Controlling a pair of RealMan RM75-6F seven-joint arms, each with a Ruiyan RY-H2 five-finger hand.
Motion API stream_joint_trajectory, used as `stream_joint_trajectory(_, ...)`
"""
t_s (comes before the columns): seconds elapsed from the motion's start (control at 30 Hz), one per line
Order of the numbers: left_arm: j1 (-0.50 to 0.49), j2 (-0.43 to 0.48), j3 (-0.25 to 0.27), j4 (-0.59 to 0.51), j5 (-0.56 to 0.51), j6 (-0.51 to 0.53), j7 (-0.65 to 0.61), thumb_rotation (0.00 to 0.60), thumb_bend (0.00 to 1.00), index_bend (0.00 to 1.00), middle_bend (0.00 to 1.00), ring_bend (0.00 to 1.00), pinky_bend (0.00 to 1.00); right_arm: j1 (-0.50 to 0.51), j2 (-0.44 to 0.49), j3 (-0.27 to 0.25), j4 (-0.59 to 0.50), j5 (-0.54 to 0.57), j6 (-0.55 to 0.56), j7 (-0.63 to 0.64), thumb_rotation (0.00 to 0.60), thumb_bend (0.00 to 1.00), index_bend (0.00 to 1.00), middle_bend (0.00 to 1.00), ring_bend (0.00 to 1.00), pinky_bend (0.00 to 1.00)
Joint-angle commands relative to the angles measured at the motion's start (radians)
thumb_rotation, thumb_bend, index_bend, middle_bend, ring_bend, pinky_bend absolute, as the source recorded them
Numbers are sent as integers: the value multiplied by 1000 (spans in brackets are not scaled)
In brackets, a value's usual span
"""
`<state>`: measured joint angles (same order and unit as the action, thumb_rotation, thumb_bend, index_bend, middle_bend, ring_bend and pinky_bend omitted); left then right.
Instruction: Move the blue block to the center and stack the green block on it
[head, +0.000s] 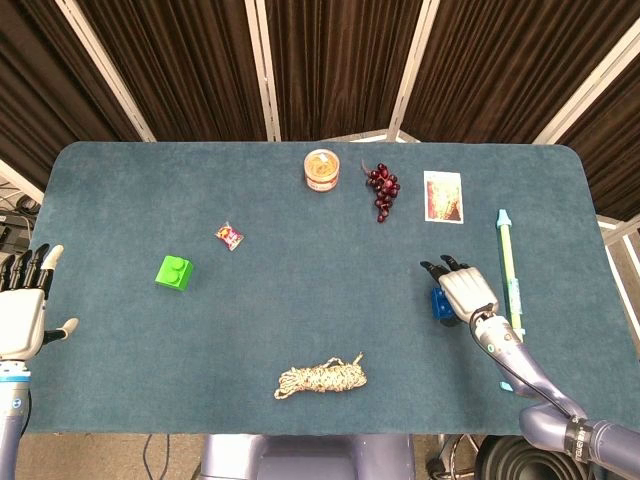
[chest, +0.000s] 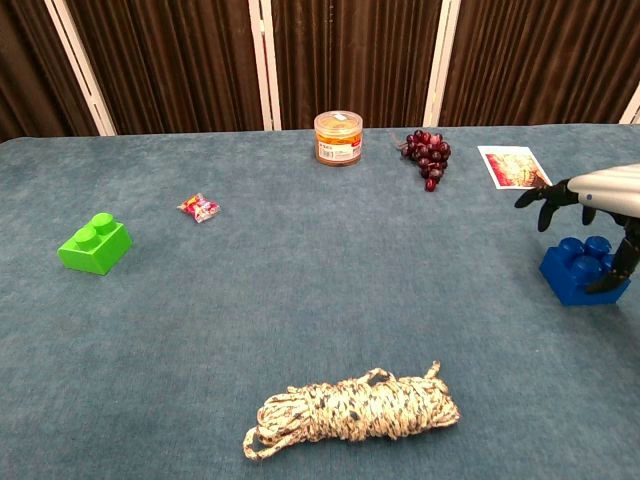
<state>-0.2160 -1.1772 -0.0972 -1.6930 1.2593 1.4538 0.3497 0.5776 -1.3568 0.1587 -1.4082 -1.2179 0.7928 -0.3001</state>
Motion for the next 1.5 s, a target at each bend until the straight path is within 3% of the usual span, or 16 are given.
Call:
stream_joint_trajectory(0.03,-2,1,-1,0,-1,-6,-2,600,0,0,0,0,0,6,-12,-10,20,31,-7,-31,600,85,111,273,124,361)
stream_joint_trajectory(0.17,0,3,-2,-2,2,-6,-3,600,0,0,0,0,0,12,-24,-19,51,62,-8,-63,600,150,186,342,233,473)
stream_joint_trajectory(0.3,2,4,-2,-6,4,-8,-2,600,0,0,0,0,0,14,-35,-31,78,70,2,-87,600,308,352,542,444,653)
stream_joint_trajectory(0.37,3,5,-2,-8,5,-8,-2,600,0,0,0,0,0,13,-41,-34,84,56,17,-80,600,352,404,578,480,686)
stream_joint_trajectory(0.7,2,20,-11,-18,3,-23,-28,600,0,0,0,0,0,62,-30,-40,34,-184,124,7,600,476,412,589,489,692)
stream_joint_trajectory(1.03,5,47,-29,-37,-11,-24,-40,600,0,0,0,0,0,309,-55,-42,13,-431,-20,115,600,593,418,590,488,691)
stream_joint_trajectory(1.37,6,71,-43,-12,-69,-70,-85,600,0,0,0,0,0,543,-181,-72,166,-614,-103,152,600,720,424,593,489,692)
stream_joint_trajectory(1.5,6,72,-45,-1,-82,-78,-91,600,0,0,0,0,0,591,-241,-91,249,-640,-98,202,600,789,424,593,488,689)
